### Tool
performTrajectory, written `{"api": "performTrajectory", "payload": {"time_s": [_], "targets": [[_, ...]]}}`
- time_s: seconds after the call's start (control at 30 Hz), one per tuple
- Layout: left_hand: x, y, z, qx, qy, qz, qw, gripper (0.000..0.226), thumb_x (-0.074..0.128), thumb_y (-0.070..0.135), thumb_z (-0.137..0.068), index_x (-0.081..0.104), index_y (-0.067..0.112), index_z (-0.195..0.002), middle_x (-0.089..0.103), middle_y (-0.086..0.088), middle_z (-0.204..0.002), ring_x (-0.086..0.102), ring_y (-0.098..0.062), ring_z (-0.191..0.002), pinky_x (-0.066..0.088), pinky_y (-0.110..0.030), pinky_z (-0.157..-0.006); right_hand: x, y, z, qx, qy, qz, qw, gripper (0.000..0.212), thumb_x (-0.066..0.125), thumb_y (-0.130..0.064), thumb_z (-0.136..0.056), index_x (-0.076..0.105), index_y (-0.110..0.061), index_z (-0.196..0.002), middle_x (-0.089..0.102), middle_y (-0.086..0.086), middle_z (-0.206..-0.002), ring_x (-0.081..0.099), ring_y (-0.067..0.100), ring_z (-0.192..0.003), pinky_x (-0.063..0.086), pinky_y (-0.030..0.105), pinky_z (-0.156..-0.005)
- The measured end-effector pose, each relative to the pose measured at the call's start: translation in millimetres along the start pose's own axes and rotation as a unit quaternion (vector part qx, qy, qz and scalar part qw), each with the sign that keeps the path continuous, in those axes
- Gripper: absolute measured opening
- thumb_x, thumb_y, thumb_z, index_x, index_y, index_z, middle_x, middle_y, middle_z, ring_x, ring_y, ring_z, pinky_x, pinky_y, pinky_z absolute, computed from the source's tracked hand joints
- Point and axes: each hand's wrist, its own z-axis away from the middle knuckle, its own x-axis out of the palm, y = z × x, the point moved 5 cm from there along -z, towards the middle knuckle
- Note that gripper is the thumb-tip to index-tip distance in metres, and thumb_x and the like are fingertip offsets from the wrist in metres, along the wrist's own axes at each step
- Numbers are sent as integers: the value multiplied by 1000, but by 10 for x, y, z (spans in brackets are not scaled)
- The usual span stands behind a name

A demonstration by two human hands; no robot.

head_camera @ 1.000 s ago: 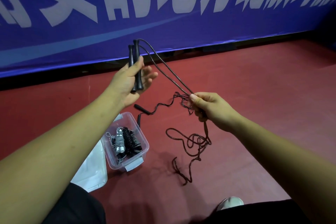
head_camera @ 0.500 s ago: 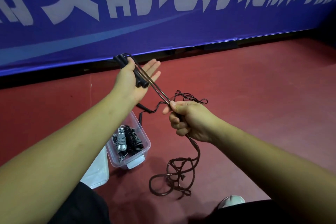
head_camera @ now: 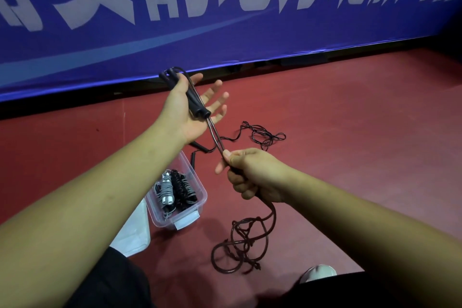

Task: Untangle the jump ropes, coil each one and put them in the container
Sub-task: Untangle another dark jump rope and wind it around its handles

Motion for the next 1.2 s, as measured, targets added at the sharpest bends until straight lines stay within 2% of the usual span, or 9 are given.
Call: {"api": "performTrajectory", "payload": {"time_s": [0.07, 0.13, 0.33, 0.5, 0.63, 0.73, 0.87, 1.07, 1.2], "targets": [[25, -35, 7, -17, 6, 7, 1000, 38, 40, 56, -100, 53, 22, -90, 65, 2, -72, 65, -15, -61, 46, -20, -52, 21, 15, 11, 6, -7, 10, 1000, 37, 37, -35, -108, 60, -9, -97, 29, -1, -58, 21, 12, -49, 19, 19, -42], [26, -60, -9, -21, 14, -16, 1000, 39, 43, 55, -99, 50, 22, -80, 40, 9, -52, 39, -5, -40, 28, -16, -40, 87, 33, 28, 10, -18, 21, 1000, 38, 37, -36, -108, 61, -9, -95, 29, -1, -59, 21, 11, -49, 18, 20, -42], [-131, -83, -88, 44, 82, -201, 975, 24, 57, 33, -100, 49, 19, -82, 31, 7, -46, 28, -7, -35, 21, -16, -38, 144, -128, 141, -24, -27, 84, 996, 31, 42, -27, -107, 61, -5, -96, 31, -3, -53, 25, 12, -45, 23, 23, -44], [-389, 199, -231, 154, 167, -425, 876, 14, 59, 23, -97, 48, 21, -90, 42, -1, -58, 38, -10, -34, 34, -20, -38, 140, -316, 318, -69, -60, 108, 990, 16, 48, -8, -103, 56, -1, -90, 36, -6, -46, 41, 13, -39, 38, 28, -51], [-346, 86, -272, 131, 91, -565, 810, 17, 64, 14, -94, 51, 19, -84, 45, -3, -58, 39, -13, -36, 35, -19, -36, -214, -593, 381, -102, -21, 60, 993, 13, 52, -5, -99, 57, 2, -89, 24, -5, -51, 20, 9, -41, 15, 22, -46], [-273, -152, -184, 75, 14, -631, 772, 13, 65, 13, -92, 54, 17, -85, 45, -1, -53, 40, -14, -37, 39, -23, -40, -493, -691, 408, -122, 18, 76, 989, 10, 55, -2, -96, 61, 6, -96, 26, -3, -50, 21, 9, -41, 13, 19, -43], [-241, -407, -26, -67, -70, -584, 806, 15, 56, 13, -99, 46, 16, -89, 39, -1, -51, 35, -11, -36, 31, -20, -41, -795, -754, 419, -149, 77, 110, 980, 16, 61, -4, -94, 65, 3, -80, 32, 3, -54, 27, 13, -43, 22, 19, -42], [-147, -465, 186, -148, -118, -513, 837, 10, 57, 17, -99, 48, 12, -99, 39, -3, -55, 29, -10, -34, 26, -17, -37, -1057, -731, 459, -141, 107, 134, 975, 15, 61, -4, -94, 65, 5, -83, 33, 2, -51, 26, 14, -45, 20, 22, -44], [-24, -509, 306, -184, -176, -470, 845, 36, 60, 38, -89, 54, 7, -108, 28, 0, -53, 23, -7, -30, 23, -16, -37, -1129, -690, 433, -133, 111, 160, 972, 22, 62, -6, -94, 65, -3, -72, 32, 2, -51, 25, 14, -48, 19, 25, -47]]}}
